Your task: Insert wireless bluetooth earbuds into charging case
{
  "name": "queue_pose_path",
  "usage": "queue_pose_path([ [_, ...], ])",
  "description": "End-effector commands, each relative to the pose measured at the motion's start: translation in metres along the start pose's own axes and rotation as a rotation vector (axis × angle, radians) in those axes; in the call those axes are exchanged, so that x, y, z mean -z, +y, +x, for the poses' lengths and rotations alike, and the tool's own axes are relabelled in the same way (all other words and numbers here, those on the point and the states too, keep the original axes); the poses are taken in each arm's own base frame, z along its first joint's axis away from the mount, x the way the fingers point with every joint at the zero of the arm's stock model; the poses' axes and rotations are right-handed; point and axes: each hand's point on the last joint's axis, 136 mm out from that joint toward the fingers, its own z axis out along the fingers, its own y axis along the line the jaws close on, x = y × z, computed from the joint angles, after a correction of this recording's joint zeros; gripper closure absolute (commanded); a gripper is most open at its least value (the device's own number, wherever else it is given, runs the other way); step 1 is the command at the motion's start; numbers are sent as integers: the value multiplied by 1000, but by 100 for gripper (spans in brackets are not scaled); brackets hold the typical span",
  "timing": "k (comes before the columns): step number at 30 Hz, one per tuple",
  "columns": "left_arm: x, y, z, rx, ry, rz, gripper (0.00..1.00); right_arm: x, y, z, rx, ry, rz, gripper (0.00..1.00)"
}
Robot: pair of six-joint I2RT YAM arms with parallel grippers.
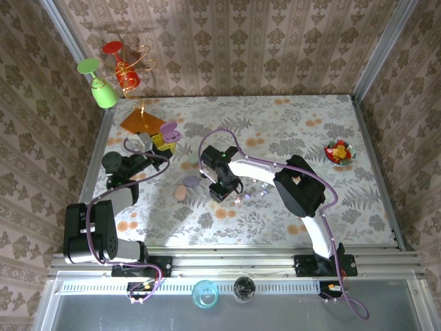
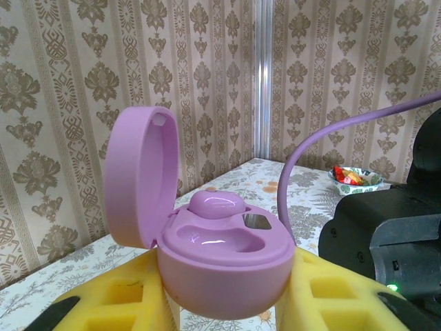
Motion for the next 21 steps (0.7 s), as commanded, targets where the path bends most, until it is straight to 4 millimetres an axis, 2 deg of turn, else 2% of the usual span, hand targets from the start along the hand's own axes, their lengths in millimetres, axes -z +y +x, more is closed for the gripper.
queue_pose_path([
  [1, 1, -5, -14, -39, -26, 26, 73, 6, -5, 6, -37, 20, 53, 55],
  [8, 2, -5, -15, -54, -31, 14, 72, 11, -11, -2, -80, -13, 98, 59],
  [15, 2, -12, -17, -70, -33, 29, 72, 11, -39, 1, -171, -2, 218, 66],
  [21, -1, -19, -17, -87, -34, 57, 72, 19, -57, 1, -248, -42, 233, 71],
])
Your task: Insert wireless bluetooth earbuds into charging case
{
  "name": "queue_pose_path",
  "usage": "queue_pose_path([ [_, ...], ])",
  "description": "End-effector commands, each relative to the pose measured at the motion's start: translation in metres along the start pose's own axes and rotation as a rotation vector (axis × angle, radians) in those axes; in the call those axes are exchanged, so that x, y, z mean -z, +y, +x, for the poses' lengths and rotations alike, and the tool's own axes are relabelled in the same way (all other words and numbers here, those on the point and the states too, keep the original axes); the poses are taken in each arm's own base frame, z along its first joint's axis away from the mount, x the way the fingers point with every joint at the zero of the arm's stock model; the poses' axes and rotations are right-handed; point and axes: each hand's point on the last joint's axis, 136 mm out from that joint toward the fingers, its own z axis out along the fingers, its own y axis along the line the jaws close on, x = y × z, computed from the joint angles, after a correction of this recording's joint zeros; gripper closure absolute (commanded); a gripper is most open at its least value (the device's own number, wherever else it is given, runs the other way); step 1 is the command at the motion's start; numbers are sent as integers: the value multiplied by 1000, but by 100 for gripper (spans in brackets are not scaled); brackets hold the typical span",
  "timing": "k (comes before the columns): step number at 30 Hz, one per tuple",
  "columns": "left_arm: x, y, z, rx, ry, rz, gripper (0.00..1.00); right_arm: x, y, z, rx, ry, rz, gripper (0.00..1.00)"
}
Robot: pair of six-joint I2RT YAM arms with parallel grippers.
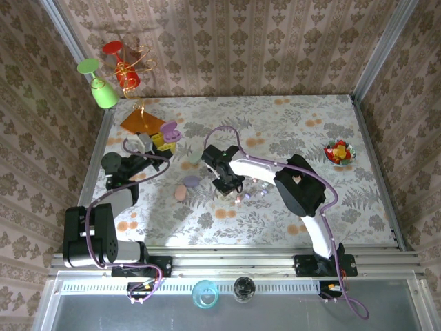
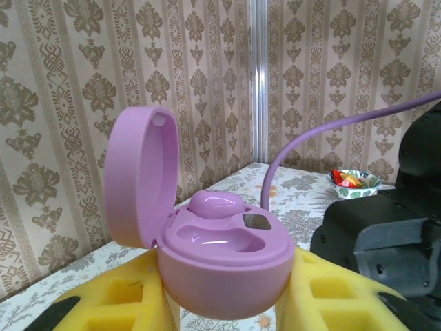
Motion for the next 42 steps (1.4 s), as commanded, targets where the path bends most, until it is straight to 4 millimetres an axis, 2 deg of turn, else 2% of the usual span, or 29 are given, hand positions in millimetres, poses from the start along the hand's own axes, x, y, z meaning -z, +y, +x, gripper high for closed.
queue_pose_path([
  [1, -1, -12, -9, -65, -21, 46, 72, 12, -21, -3, -70, -31, 48, 71],
  [6, -3, -14, -9, -65, -23, 52, 71, 10, -38, -1, -92, -21, 61, 71],
  [10, -4, -14, -8, -60, -21, 53, 71, 13, -45, -3, -90, -27, 65, 69],
  [15, -4, -13, -8, -67, -24, 43, 72, 20, -45, -10, -84, -56, 73, 53],
  [19, 2, 4, -7, -81, -21, -19, 72, 33, -47, -12, -78, -89, 143, 49],
  [24, 3, 19, -16, -99, -31, -43, 72, 40, -54, -15, -159, -131, 213, 48],
  [31, -1, 23, -22, -99, -35, -16, 72, 22, -55, -15, -209, -102, 238, 44],
  [38, -2, 21, -22, -96, -34, -8, 72, 6, -51, -6, -190, -58, 223, 45],
  [42, -2, 20, -21, -93, -33, -3, 72, 4, -50, 3, -176, -32, 217, 47],
])
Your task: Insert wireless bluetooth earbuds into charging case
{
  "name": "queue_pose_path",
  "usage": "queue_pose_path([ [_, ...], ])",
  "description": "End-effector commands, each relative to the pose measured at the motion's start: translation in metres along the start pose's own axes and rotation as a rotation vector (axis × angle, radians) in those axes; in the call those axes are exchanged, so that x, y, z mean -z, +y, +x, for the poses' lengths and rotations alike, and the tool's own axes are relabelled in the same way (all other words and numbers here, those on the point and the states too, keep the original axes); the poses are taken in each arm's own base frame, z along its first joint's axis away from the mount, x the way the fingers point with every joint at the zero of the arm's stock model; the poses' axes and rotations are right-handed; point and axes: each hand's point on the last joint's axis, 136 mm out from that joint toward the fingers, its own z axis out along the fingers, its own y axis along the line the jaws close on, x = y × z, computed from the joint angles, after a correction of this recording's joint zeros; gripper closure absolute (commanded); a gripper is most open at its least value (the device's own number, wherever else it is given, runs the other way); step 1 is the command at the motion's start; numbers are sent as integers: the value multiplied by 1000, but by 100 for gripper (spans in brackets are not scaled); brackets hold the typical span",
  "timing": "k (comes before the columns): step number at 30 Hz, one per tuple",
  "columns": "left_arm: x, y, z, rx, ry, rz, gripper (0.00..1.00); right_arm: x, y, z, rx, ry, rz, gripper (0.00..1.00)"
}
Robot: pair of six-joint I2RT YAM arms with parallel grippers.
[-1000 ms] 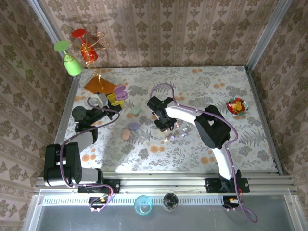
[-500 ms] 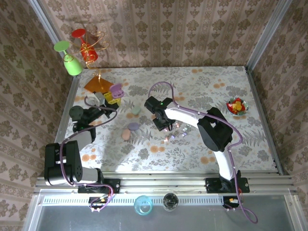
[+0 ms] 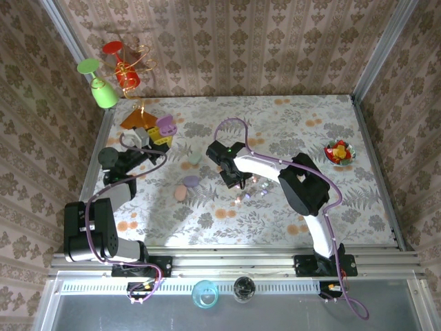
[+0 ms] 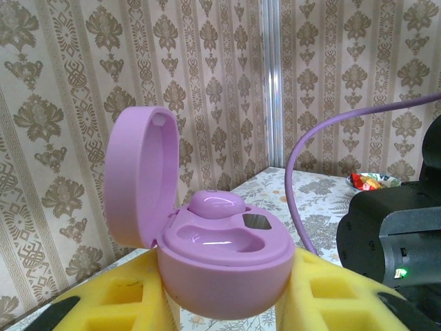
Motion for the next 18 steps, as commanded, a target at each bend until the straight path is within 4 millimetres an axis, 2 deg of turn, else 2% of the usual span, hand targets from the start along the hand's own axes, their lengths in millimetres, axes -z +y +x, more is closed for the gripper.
queue_pose_path([
  [1, -2, -3, -10, -48, -23, 29, 72, -5, -4, 11, -1, 34, 13, 47],
  [13, -3, -5, -11, -53, -25, 31, 72, 2, -15, 32, 12, 55, 29, 49],
  [18, -4, -6, -10, -52, -25, 33, 72, 5, -13, 31, 11, 49, 23, 51],
])
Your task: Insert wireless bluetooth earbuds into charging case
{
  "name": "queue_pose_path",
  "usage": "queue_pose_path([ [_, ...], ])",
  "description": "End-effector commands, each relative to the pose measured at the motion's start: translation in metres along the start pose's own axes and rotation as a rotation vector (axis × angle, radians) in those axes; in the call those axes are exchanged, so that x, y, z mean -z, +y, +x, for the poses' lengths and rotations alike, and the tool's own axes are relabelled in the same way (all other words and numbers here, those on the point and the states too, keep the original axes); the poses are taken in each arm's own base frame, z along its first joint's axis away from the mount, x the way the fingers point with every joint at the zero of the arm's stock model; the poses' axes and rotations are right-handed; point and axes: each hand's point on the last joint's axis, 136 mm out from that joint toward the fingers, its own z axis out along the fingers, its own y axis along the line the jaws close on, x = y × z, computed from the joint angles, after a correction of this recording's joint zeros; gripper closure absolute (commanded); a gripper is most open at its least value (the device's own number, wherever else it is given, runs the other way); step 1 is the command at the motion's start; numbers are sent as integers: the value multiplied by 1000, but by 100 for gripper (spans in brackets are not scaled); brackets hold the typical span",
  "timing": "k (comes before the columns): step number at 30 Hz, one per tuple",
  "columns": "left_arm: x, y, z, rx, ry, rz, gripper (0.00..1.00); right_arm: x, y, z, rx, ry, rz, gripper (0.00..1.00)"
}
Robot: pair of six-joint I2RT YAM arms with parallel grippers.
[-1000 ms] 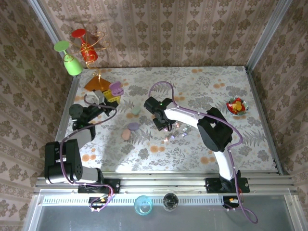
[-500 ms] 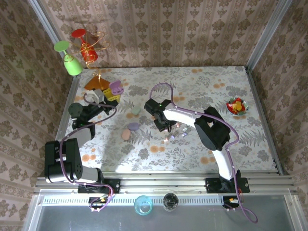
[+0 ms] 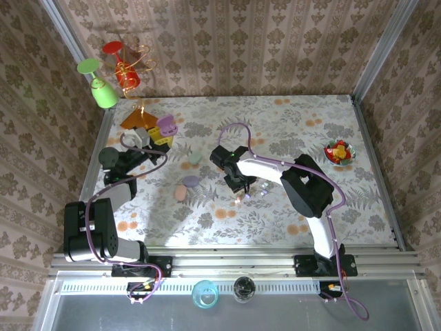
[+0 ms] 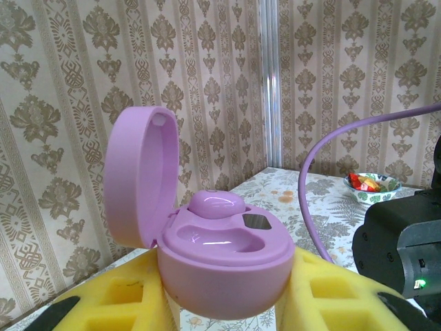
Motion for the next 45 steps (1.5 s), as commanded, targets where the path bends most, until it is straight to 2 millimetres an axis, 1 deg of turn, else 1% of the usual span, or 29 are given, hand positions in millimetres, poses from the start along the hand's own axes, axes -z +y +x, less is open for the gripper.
queue_pose_path([
  [1, -2, -4, -11, -55, -25, 24, 72, 13, -5, 4, -4, 0, 4, 51],
  [4, -1, -2, -10, -56, -24, 13, 72, 24, -1, -3, -1, -30, 8, 51],
  [7, 1, 4, -4, -51, -16, -5, 72, 34, -8, -14, -22, -88, 105, 52],
  [10, 3, 8, -3, -45, -12, -8, 72, 39, -10, -20, -35, -132, 169, 52],
  [13, 3, 10, -6, -54, -15, -12, 72, 40, -8, -24, -22, -135, 210, 52],
  [16, 4, 13, -9, -58, -16, -13, 72, 37, -4, -25, -10, -119, 223, 52],
  [20, 5, 13, -10, -59, -16, -11, 72, 31, 2, -25, 11, -96, 236, 55],
  [28, 5, 12, -9, -64, -15, -8, 72, 14, 2, -17, 52, -37, 283, 57],
  [37, 4, 9, -11, -69, -18, 1, 72, 0, 5, -11, 72, 1, 287, 66],
  [45, 3, 8, -11, -69, -19, 4, 72, -6, 4, -4, 82, 29, 302, 73],
])
